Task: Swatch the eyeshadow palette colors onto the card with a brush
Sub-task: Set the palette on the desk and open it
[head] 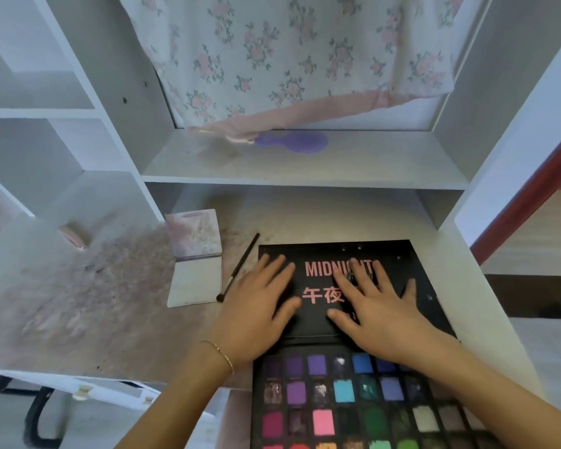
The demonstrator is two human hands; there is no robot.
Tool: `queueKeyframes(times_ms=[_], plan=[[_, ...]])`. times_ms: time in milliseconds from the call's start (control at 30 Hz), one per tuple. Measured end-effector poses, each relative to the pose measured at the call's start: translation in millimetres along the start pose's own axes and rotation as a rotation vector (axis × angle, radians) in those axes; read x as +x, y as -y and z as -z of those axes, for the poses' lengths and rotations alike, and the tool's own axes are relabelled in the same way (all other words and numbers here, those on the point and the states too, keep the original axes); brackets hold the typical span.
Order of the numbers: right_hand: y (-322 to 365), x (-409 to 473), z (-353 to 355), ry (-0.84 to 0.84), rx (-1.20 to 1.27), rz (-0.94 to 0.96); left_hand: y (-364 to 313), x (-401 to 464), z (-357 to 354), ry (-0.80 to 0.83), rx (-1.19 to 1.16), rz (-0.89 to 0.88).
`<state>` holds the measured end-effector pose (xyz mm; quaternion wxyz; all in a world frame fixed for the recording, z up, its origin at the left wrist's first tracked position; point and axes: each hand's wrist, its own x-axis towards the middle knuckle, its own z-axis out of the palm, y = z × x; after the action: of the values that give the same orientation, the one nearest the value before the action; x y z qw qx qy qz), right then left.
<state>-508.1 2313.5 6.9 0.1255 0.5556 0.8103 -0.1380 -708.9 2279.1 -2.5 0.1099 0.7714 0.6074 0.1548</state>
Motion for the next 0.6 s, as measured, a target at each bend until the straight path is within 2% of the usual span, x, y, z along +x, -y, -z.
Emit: queueKeyframes(times_ms=[67,300,500,600], plan=[[-8.6,4.8,-4.7,0.047,-0.012,-0.023,3.6,1.6,-8.5,0.167,0.155,0.000],[-24.3,65.2,12.2,-0.014,0.003,-0.008,17.5,69.2,-5.8,0.284,0.287,0.083],[-23.8,89.5,35.7,-0.056,0.061,-0.006,20.9,99.2,1.8,0.252,0.279,0.092],[-9.1,73.2,29.5,-0.127,0.111,0.072,18.3,89.3,8.2,0.109,0.122,0.098]])
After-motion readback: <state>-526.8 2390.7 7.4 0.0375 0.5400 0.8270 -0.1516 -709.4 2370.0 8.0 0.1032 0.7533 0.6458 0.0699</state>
